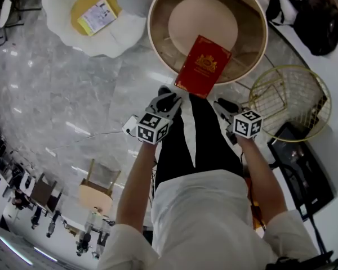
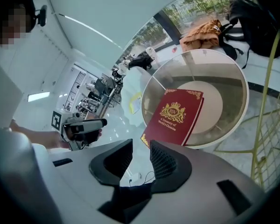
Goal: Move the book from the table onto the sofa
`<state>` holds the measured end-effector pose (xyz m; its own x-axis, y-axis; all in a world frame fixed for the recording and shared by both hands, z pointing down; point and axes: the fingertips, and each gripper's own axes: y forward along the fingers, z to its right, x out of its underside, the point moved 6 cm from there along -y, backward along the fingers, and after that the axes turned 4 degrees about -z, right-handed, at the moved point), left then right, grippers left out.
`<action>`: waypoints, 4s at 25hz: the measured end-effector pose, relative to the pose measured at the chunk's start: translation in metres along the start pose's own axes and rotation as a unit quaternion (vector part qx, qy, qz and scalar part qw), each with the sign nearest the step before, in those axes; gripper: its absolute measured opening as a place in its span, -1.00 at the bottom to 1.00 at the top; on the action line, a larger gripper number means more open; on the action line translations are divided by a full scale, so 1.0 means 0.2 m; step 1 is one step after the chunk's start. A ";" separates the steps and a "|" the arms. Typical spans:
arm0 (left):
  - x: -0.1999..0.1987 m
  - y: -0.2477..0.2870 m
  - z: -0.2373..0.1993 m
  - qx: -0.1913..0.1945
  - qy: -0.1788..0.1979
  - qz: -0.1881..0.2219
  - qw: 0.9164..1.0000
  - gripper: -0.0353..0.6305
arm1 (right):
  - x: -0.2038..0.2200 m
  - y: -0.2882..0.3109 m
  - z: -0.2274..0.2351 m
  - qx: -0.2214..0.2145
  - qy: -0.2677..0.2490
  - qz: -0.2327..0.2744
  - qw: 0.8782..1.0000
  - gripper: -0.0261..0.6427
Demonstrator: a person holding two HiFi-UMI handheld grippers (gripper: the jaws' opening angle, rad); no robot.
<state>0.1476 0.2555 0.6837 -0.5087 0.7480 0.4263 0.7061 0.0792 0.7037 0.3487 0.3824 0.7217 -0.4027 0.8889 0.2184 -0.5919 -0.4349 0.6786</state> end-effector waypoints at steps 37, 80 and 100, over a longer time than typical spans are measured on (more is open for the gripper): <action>0.35 0.72 -0.52 0.067 -0.002 -0.149 0.987 -0.13 | 0.30 0.81 0.53 -0.119 0.190 -0.058 0.973 0.17; -0.35 -0.38 0.32 -0.014 -0.075 0.038 0.996 -0.14 | -0.52 -0.21 -0.48 -0.140 -0.075 -0.139 0.977 0.06; -0.45 -0.97 -0.01 -0.012 -0.098 0.110 0.989 -0.14 | -0.77 0.04 -1.11 -0.146 -0.106 -0.135 0.974 0.05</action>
<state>0.0554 0.1709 0.5102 -0.2366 0.8591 0.4539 0.7759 -0.1141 0.6204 0.2499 0.2103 0.5374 -0.0693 0.9731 0.2198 -0.8418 -0.1753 0.5106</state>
